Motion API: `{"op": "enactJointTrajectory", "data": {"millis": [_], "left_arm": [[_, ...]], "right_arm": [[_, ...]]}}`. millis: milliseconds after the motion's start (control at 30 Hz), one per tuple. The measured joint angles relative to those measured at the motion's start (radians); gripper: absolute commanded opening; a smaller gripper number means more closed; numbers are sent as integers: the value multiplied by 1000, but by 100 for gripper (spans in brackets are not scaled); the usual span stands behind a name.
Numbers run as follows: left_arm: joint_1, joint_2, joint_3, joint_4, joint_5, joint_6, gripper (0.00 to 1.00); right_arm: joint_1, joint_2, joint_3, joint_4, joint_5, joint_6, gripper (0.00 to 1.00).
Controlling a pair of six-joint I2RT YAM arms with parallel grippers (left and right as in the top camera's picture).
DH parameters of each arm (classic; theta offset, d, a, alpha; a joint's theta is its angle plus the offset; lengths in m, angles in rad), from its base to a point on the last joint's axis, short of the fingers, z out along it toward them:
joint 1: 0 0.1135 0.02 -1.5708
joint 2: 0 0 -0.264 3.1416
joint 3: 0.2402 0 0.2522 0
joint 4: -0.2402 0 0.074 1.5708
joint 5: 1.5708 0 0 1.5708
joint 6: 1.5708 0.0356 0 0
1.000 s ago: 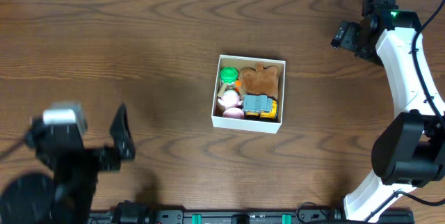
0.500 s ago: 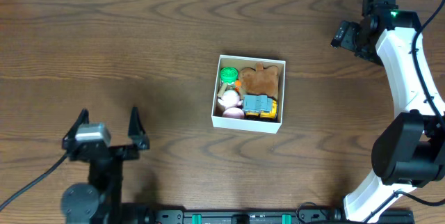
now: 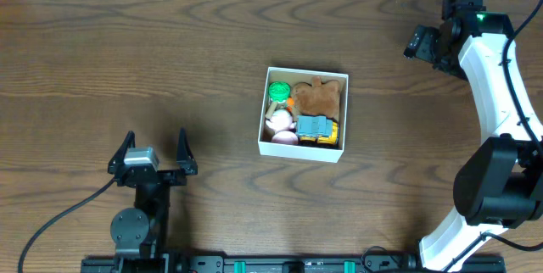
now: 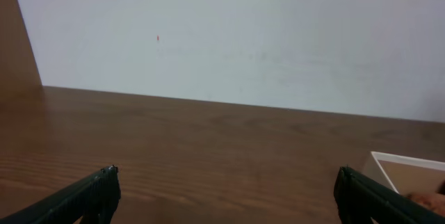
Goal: Pack container
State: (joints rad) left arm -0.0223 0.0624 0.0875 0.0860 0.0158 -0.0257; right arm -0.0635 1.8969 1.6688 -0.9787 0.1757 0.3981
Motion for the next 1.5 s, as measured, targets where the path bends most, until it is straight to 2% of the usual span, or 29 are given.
{"op": "enactJointTrajectory", "data": {"millis": [300,633,1500], "left_arm": [[0,-51,-63,-5,0,0,98],[0,-52,-73,-107,6,0,98],[0,-52,-68,-113,3,0,98]], "right_arm": [[0,0,0,0,0,0,99],[0,0,0,0,0,0,99],[0,0,0,0,0,0,99]]}}
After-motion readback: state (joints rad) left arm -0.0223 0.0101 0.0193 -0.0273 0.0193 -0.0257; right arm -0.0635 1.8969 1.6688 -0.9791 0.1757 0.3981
